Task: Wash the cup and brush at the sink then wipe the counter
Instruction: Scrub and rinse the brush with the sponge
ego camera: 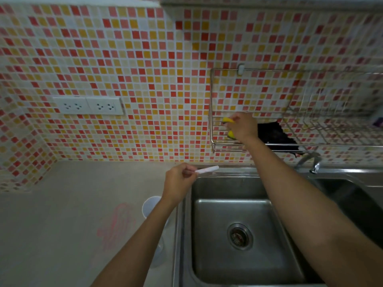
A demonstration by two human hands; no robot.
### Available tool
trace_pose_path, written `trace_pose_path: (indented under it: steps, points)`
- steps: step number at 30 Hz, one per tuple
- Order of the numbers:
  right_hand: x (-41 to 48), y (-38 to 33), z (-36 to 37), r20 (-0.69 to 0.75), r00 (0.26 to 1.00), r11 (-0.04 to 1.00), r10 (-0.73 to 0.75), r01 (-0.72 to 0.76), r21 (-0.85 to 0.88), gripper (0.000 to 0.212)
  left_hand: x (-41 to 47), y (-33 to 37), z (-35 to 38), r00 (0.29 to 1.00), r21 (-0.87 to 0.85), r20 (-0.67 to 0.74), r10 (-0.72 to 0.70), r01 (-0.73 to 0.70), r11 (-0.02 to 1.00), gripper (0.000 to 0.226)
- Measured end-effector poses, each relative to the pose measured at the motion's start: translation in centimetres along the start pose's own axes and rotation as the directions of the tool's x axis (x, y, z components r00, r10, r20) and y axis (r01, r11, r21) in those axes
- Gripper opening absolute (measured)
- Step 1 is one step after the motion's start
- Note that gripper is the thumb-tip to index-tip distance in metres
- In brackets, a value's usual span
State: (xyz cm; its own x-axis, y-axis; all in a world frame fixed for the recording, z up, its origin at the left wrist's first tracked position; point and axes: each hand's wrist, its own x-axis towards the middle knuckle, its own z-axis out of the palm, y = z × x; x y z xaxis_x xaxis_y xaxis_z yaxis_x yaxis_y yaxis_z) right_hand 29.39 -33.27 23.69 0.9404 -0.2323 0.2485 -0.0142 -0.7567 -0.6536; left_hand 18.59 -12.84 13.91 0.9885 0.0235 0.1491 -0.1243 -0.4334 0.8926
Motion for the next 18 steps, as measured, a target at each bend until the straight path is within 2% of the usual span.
trace_pose_path:
  steps: [3, 5, 8, 12, 14, 16, 18]
  points:
    - [-2.9, -0.5, -2.3, -0.182, 0.983, 0.945, -0.023, 0.081, 0.317, 0.023, -0.6, 0.7, 0.9, 1.0, -0.015, 0.0, 0.011, -0.011, 1.0, 0.009]
    - [-6.0, -0.4, -3.3, -0.233, 0.97, 0.916, -0.076, 0.16, 0.367, 0.023, -0.9, 1.2, 1.5, 0.999, -0.021, 0.006, 0.043, -0.043, 0.999, 0.009]
    - [-11.3, 1.3, -3.1, -0.163, 0.975, 0.929, -0.15, 0.195, 0.315, 0.026, -1.3, 2.3, 2.8, 0.995, -0.029, 0.001, 0.097, -0.097, 0.995, 0.009]
    - [-15.1, 5.6, -1.3, -0.085, 0.942, 0.936, -0.325, 0.334, 0.113, 0.028, -1.9, 4.3, 5.7, 0.992, -0.068, -0.043, 0.118, -0.12, 0.99, 0.006]
    - [-15.0, 7.9, -1.6, -0.121, 0.948, 0.953, -0.295, 0.301, 0.04, 0.027, -2.4, 5.4, 7.4, 0.992, -0.08, -0.056, 0.117, -0.121, 0.989, 0.007]
    - [-14.7, 9.5, -2.3, -0.18, 0.961, 0.975, -0.21, 0.221, 0.038, 0.027, -3.1, 6.6, 8.9, 0.99, -0.077, -0.057, 0.13, -0.134, 0.988, 0.007]
    - [-15.0, 10.4, -2.7, -0.158, 0.957, 0.968, -0.241, 0.248, 0.025, 0.027, -3.6, 7.4, 10.2, 0.988, -0.051, -0.047, 0.144, -0.146, 0.988, 0.008]
